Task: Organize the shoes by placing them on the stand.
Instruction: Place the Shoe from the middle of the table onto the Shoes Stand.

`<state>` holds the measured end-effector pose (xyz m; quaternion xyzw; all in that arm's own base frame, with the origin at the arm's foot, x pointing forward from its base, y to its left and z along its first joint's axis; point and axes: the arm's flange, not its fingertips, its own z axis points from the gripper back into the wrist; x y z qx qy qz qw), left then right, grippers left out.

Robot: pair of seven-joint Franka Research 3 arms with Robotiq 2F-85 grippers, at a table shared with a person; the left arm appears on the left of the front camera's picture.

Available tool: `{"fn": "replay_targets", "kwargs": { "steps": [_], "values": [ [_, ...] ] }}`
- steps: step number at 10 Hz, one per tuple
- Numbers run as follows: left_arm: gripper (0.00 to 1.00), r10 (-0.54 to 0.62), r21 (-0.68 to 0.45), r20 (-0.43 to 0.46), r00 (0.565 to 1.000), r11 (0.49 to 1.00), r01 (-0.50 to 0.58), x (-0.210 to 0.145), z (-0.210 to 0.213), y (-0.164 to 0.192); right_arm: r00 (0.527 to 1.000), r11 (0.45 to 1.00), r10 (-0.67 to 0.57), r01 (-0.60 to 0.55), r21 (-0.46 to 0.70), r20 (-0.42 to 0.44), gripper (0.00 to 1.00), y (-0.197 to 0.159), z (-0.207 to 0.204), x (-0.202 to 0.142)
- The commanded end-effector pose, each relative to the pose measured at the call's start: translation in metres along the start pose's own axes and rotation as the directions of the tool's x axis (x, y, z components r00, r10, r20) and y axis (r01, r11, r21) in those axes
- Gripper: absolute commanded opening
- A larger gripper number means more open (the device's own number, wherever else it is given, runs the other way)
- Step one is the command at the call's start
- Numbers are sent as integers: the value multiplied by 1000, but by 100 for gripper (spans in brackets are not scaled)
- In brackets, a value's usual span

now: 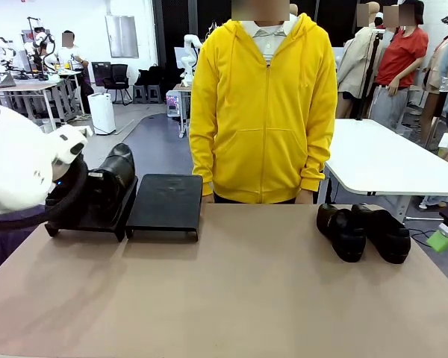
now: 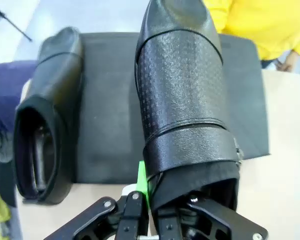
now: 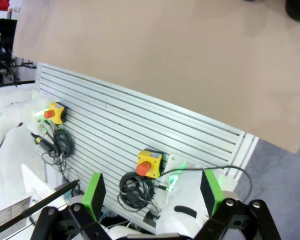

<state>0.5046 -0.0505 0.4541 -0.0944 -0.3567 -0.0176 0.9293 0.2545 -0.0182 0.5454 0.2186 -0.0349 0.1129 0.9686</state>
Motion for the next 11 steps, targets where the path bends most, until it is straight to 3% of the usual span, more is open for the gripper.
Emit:
{"fn": "replay_targets", "kwargs": {
  "steps": [1,5,11],
  "values": [
    [0,34,-72,-85,996,997,-40,29,-35,62,1000,999,25,-25,26,1,100,1,3,2],
    [0,-20,-96,-112,994,995,9,56,-64,86,1000,999,25,-25,26,1,100,1,3,2],
    [0,42,-36,-118,992,998,-47,59,-77,83,1000,999,25,-25,26,1,100,1,3,2]
  ]
}}
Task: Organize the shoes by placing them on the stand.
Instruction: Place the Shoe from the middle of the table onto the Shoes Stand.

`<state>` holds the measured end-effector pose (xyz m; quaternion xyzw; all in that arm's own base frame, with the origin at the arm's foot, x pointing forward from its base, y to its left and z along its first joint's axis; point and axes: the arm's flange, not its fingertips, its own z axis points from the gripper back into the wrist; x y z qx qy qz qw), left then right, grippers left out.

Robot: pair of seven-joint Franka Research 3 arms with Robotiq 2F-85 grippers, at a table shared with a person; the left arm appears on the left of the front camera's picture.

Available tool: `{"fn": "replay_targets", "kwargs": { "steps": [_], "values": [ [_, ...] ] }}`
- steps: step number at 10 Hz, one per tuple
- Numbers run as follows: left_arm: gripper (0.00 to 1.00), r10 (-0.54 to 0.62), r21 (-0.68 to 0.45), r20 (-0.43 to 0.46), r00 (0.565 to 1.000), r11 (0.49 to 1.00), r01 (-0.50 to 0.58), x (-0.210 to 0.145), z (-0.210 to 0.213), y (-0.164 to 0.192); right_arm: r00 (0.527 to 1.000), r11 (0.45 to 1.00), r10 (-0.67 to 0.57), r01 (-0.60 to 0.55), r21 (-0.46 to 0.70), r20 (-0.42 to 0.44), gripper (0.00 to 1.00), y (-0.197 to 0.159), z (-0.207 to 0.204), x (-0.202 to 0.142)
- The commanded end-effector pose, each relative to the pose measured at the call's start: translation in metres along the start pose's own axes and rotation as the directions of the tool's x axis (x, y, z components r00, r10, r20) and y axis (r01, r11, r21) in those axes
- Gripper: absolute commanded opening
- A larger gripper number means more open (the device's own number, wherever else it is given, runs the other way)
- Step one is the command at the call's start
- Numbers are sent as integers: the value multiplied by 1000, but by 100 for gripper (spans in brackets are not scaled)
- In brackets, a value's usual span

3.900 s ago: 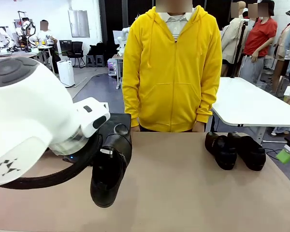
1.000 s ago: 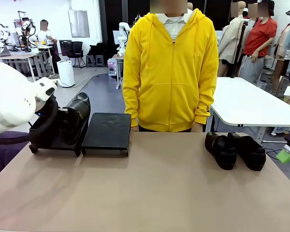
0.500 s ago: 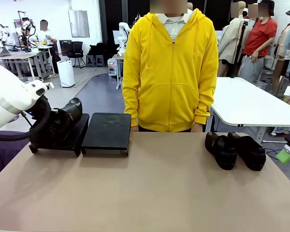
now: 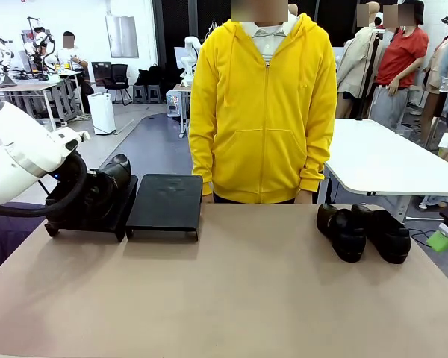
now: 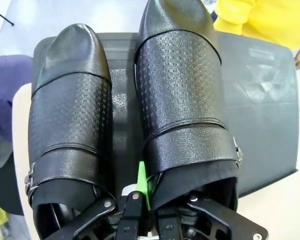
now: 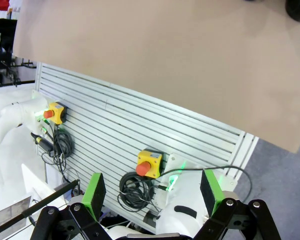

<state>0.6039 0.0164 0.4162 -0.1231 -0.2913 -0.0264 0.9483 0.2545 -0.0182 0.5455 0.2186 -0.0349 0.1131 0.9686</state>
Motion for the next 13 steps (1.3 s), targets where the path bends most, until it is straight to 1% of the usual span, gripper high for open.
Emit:
{"fn": "replay_targets", "kwargs": {
  "steps": [1,3,4,5,6,8,11,13],
  "values": [
    [0,18,27,16,1000,999,-19,7,3,-1,1000,999,25,-25,26,1,100,1,3,2],
    [0,9,21,12,1000,1000,-10,9,2,-5,1000,999,25,-25,26,1,100,1,3,2],
    [3,6,31,2,1000,1000,-6,10,0,-7,1000,999,25,-25,26,1,100,1,3,2],
    [61,3,24,-6,1000,1000,-3,10,0,-9,1000,999,25,-25,26,1,100,1,3,2],
    [100,2,24,-9,1000,1000,-2,12,1,-11,1000,999,25,-25,26,1,100,1,3,2],
    [100,0,38,-16,1000,999,1,16,3,-16,1000,999,25,-25,26,1,100,1,3,2],
    [100,32,43,-46,998,999,-30,27,7,-28,1000,999,25,-25,26,1,100,1,3,2],
    [100,34,61,-80,996,998,-29,37,20,-40,1000,999,25,-25,26,1,100,1,3,2]
  ]
}}
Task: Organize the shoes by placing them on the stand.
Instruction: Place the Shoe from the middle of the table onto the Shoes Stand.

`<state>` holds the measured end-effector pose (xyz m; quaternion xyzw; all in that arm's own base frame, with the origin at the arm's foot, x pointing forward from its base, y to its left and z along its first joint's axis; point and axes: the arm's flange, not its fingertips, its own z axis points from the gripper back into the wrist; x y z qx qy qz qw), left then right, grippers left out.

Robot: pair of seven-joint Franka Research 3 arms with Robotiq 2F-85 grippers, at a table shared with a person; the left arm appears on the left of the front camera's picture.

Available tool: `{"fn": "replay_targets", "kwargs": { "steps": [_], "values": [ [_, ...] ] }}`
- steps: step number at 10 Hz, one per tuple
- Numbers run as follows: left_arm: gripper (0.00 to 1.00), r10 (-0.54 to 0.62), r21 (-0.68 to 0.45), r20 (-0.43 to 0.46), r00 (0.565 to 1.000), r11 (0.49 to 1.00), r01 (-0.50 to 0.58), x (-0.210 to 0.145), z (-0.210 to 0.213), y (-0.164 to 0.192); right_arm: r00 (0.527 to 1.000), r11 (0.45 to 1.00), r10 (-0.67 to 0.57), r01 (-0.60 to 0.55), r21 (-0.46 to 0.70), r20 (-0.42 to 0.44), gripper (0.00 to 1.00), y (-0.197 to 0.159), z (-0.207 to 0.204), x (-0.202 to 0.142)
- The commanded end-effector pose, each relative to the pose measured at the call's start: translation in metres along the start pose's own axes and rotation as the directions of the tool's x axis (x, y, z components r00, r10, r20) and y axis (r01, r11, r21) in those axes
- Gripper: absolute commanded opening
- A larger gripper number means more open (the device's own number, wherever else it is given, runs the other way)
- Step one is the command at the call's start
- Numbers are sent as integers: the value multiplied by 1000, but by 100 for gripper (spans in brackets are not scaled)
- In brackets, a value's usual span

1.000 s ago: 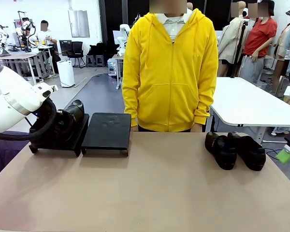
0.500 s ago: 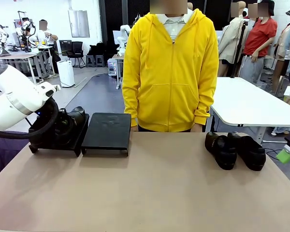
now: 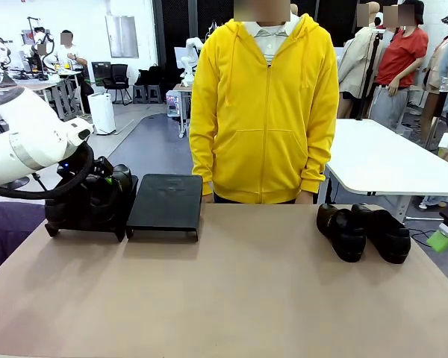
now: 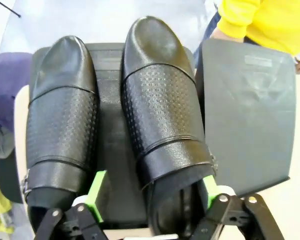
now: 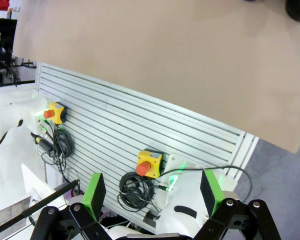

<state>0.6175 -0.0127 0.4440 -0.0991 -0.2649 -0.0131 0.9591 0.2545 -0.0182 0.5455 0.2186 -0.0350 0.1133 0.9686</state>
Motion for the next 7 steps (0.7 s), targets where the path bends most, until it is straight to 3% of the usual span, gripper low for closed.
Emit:
{"fn": "replay_targets", "kwargs": {
  "steps": [1,3,5,7],
  "values": [
    [100,-26,-26,-78,997,999,24,16,28,-15,1000,999,24,-25,26,1,100,1,3,2],
    [100,-53,-3,-141,989,999,54,29,71,-23,1000,999,24,-25,26,1,100,1,3,2],
    [100,-34,79,-109,993,996,43,39,111,-23,1000,999,24,-25,26,1,100,1,3,2],
    [100,-101,-2,-228,968,995,104,32,141,-22,1000,999,24,-25,26,1,100,1,3,2]
  ]
}}
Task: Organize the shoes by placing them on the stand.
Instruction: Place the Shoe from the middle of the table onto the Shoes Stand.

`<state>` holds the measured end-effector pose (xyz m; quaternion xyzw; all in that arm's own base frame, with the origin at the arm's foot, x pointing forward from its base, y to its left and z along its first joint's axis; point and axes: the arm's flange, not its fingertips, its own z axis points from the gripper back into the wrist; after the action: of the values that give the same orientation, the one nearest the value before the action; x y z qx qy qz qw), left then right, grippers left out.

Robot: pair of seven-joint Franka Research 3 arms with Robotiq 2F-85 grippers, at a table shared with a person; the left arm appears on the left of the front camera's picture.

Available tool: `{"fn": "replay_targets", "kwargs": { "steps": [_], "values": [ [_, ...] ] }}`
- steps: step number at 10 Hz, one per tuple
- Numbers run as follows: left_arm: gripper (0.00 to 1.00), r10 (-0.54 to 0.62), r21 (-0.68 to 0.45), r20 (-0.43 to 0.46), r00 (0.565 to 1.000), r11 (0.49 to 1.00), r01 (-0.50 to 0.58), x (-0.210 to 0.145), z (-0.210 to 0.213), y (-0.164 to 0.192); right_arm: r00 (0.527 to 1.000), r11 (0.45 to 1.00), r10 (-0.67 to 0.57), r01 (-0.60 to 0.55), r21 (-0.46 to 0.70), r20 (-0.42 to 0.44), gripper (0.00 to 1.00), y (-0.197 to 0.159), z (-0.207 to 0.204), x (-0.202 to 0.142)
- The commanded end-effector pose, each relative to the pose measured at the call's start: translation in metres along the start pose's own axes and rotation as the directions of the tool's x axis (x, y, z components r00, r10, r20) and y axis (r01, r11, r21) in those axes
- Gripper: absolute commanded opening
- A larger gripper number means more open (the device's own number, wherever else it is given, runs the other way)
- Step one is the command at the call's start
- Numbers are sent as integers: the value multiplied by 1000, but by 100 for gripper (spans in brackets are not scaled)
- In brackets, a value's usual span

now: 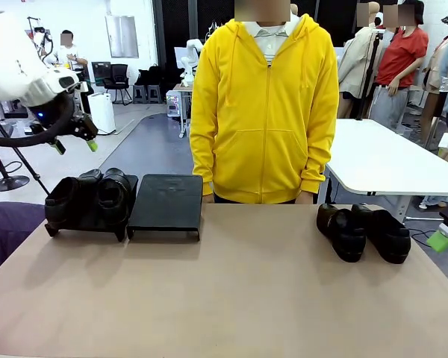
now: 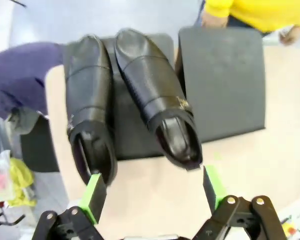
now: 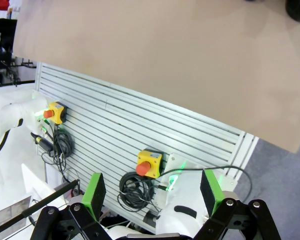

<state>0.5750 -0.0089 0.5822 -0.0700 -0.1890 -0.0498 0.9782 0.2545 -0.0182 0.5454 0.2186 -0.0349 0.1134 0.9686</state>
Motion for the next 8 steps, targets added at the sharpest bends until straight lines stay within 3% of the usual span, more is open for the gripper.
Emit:
{"fn": "replay_targets", "kwargs": {
  "steps": [1,3,4,5,7,8],
  "values": [
    [100,-83,-81,-151,985,994,71,-13,16,0,1000,999,24,-24,26,2,100,1,3,2],
    [100,-163,-103,-323,932,985,137,-54,44,-11,1000,999,24,-24,26,2,100,1,3,2],
    [100,-162,-68,-345,925,987,147,-105,56,-17,1000,999,24,-24,26,2,100,1,3,2],
    [100,-137,-41,-290,947,991,131,-163,63,-25,1000,999,24,-24,26,2,100,1,3,2],
    [100,-34,17,-80,996,999,35,-274,64,-45,1000,999,24,-24,26,2,100,1,3,2],
    [100,33,35,15,999,999,-33,-316,72,-49,1000,999,24,-24,26,2,100,1,3,2]
  ]
}}
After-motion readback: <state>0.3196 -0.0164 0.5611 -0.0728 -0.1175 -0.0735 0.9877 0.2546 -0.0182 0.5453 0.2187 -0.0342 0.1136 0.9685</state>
